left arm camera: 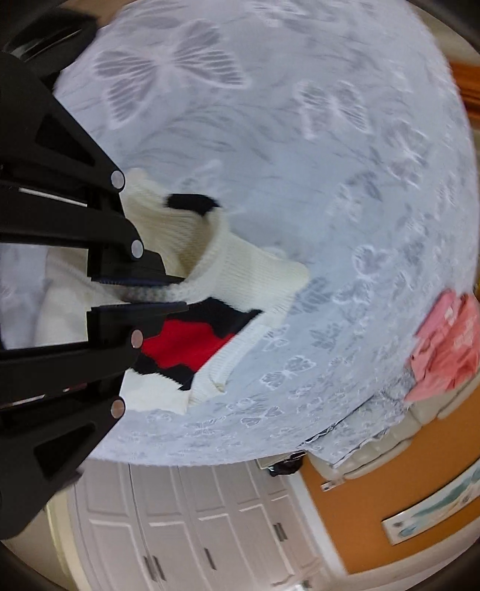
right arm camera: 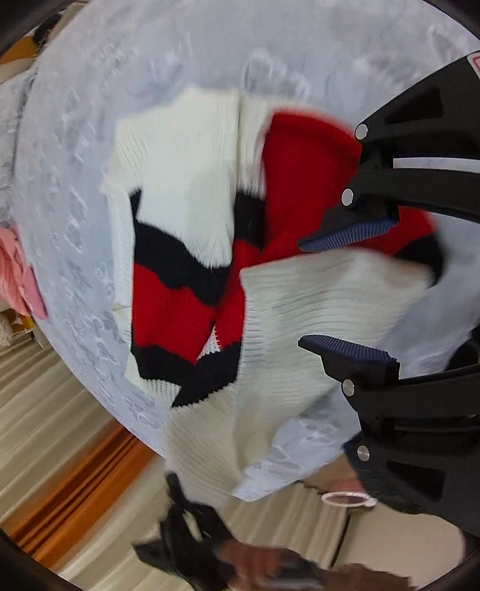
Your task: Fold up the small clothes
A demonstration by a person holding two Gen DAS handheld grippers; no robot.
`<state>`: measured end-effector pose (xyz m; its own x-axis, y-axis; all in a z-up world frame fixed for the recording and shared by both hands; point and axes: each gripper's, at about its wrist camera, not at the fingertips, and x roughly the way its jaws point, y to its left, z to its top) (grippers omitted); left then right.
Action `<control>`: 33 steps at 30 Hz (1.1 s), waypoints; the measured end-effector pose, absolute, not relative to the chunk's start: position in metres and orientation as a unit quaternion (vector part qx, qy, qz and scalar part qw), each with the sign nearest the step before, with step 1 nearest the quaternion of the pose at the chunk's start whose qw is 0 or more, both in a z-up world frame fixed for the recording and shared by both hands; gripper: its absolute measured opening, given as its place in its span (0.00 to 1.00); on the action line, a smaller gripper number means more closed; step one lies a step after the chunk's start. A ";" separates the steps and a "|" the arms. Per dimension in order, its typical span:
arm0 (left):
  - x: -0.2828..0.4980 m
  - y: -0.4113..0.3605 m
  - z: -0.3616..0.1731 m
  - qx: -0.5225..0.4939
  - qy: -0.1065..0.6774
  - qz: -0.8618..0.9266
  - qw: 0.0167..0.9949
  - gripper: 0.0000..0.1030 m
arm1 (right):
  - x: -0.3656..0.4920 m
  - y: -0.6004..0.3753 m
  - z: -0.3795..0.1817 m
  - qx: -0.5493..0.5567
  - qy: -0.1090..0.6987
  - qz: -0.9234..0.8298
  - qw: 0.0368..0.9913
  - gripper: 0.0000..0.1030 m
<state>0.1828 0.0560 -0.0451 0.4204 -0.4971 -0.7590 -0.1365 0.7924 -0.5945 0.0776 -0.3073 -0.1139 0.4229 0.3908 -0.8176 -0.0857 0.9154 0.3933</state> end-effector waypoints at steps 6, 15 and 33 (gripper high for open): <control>0.152 0.064 -0.039 -0.291 0.519 -0.102 0.797 0.06 | 0.076 -0.294 -0.132 0.178 0.528 0.155 0.816 0.04; 0.044 0.106 -0.056 -0.313 0.573 -0.083 0.753 0.06 | -0.090 -0.341 -0.040 0.203 0.476 0.151 0.842 0.04; 0.040 0.112 -0.022 -0.294 0.567 -0.095 0.763 0.02 | -0.108 -0.344 -0.090 0.255 0.549 0.068 0.793 0.25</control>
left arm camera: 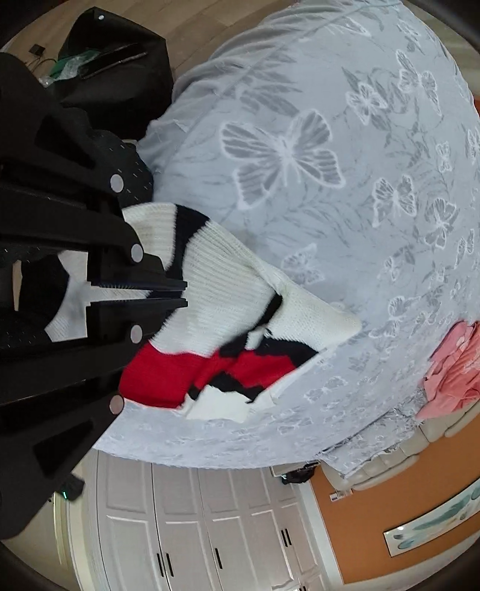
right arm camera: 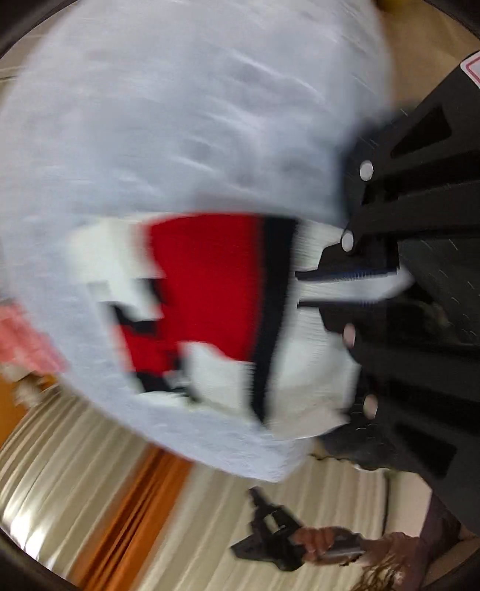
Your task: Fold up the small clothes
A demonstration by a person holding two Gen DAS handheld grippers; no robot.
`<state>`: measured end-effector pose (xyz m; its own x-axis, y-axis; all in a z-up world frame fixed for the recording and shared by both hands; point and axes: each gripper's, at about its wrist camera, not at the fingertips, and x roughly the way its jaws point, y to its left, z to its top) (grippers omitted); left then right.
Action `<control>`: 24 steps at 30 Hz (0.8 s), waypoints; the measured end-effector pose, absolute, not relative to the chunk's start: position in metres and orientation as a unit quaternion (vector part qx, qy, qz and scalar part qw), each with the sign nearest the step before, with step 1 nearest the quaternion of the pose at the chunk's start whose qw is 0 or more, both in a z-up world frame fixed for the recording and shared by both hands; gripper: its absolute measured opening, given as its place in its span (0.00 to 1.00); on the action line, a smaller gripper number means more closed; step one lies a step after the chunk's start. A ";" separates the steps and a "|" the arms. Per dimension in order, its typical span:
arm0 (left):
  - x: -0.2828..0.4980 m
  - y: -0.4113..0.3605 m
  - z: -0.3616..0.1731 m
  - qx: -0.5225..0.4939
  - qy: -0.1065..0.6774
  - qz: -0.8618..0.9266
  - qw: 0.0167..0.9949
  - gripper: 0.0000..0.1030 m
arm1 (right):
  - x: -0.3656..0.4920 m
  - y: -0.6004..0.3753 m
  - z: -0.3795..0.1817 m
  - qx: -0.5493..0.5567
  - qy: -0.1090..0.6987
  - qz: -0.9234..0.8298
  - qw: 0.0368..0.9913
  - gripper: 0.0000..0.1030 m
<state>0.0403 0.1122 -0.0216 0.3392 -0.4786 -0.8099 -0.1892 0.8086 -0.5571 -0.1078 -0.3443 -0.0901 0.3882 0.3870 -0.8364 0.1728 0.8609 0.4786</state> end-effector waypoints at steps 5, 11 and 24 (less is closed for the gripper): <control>0.026 0.118 -0.059 -0.301 0.606 -0.074 0.732 0.09 | -0.108 -0.309 -0.144 0.168 0.622 0.007 0.765 0.50; 0.008 0.112 -0.103 -0.367 0.632 -0.052 0.681 0.50 | -0.085 -0.306 -0.171 0.175 0.660 0.022 0.731 0.53; -0.006 0.104 -0.100 -0.451 0.620 -0.123 0.630 0.02 | -0.134 -0.369 -0.062 0.356 0.489 0.122 0.787 0.00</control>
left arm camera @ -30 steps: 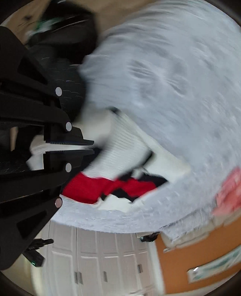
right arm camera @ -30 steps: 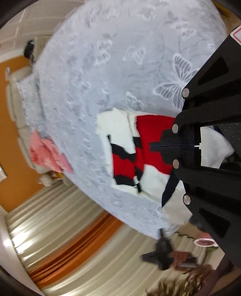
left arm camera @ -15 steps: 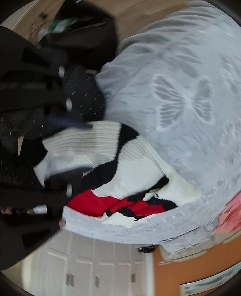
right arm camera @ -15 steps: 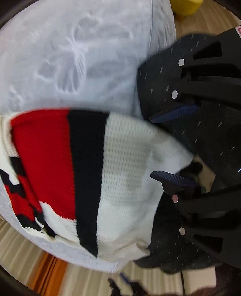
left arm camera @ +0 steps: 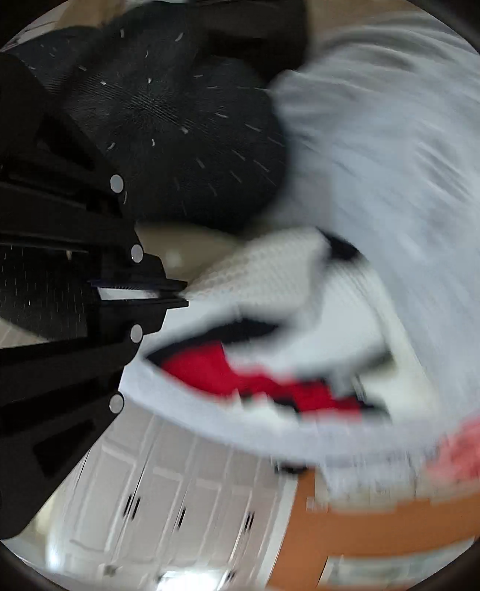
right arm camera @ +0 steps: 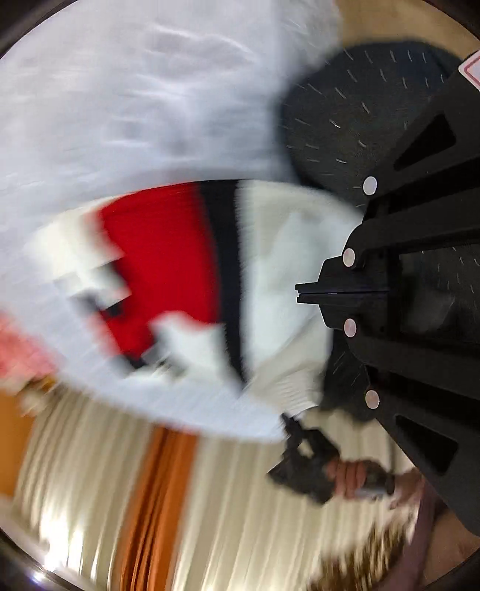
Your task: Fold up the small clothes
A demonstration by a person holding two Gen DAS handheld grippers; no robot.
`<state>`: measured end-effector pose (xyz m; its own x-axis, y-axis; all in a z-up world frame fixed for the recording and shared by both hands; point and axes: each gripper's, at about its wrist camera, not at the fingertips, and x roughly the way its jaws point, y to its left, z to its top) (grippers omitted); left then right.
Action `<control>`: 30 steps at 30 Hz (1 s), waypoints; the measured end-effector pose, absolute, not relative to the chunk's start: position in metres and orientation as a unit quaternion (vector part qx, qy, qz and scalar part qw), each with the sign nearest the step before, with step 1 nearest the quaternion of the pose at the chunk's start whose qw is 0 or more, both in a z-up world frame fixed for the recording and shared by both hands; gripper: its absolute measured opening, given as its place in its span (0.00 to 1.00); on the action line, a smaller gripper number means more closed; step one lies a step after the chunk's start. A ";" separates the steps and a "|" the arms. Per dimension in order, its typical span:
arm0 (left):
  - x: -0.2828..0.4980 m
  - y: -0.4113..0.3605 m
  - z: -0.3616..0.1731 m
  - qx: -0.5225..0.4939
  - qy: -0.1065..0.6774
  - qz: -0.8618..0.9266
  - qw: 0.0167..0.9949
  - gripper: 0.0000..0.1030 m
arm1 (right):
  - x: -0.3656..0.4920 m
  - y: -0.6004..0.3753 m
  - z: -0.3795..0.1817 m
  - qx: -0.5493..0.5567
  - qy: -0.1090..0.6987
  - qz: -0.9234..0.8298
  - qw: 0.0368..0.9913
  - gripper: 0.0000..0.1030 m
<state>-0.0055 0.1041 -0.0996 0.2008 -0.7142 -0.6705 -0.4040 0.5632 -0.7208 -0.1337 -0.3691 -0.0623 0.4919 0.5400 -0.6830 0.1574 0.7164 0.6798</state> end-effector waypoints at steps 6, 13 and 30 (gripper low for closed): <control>0.092 0.108 -0.019 -0.399 0.550 -0.166 0.715 0.02 | -0.063 -0.440 0.026 0.373 0.351 0.135 0.848 0.00; 0.116 0.092 -0.013 -0.366 0.551 -0.167 0.731 0.02 | -0.039 -0.388 -0.029 0.239 0.468 0.088 0.847 0.06; 0.111 0.080 -0.019 -0.339 0.560 -0.169 0.737 0.02 | -0.036 -0.335 -0.134 0.167 0.546 0.082 0.817 0.07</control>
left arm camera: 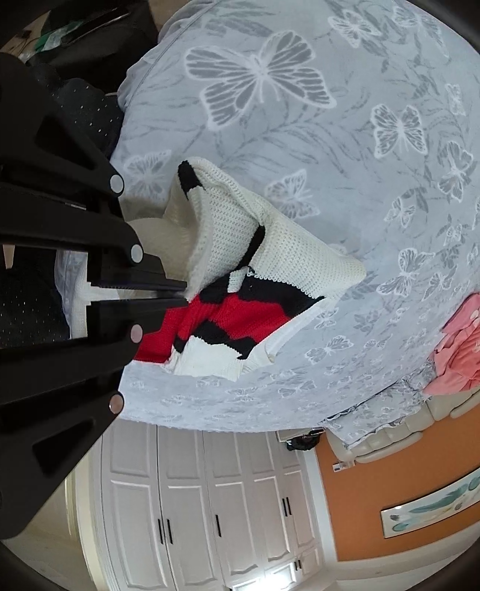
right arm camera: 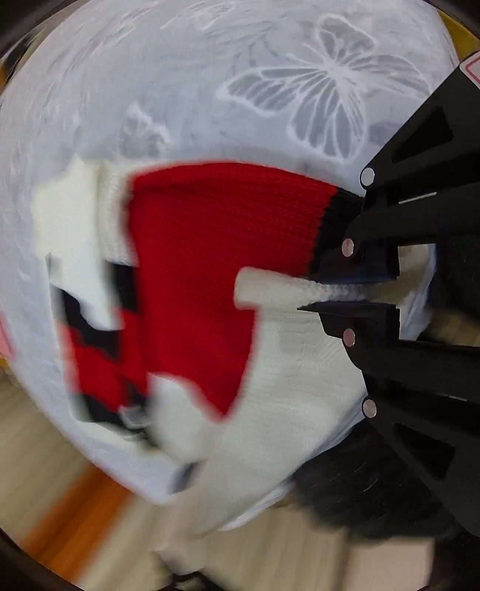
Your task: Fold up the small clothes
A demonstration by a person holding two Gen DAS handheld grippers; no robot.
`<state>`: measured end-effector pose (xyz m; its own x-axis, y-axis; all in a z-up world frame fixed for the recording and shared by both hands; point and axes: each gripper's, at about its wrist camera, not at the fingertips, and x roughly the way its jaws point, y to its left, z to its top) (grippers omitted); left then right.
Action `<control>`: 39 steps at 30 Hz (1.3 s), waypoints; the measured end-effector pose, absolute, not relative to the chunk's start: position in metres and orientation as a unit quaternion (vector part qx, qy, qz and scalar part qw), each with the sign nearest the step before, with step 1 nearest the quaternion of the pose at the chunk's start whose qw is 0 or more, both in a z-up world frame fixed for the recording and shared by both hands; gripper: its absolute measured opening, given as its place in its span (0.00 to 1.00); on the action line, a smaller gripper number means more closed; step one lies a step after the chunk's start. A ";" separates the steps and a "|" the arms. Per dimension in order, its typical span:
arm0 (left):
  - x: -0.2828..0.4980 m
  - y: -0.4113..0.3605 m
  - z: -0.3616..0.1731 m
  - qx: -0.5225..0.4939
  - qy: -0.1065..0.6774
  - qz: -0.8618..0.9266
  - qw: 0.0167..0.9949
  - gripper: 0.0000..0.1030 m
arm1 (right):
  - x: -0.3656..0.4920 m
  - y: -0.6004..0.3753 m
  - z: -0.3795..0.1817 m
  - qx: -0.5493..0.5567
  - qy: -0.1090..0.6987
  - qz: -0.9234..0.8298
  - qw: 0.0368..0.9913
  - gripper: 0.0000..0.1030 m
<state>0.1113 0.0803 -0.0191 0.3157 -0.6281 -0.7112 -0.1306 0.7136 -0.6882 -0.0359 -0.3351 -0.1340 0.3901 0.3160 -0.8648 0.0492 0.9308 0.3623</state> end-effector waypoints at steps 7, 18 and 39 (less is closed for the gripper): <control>0.180 0.065 0.023 -0.301 0.501 -0.188 0.789 0.02 | 0.038 -0.393 0.008 0.137 0.387 0.054 0.910 0.08; 0.258 0.063 -0.076 -0.249 0.530 -0.093 0.806 0.53 | 0.098 -0.428 -0.090 0.129 0.447 -0.051 0.884 0.57; 0.140 0.069 -0.111 -0.335 0.626 -0.134 0.692 0.13 | -0.019 -0.414 -0.085 0.307 0.487 0.024 0.817 0.13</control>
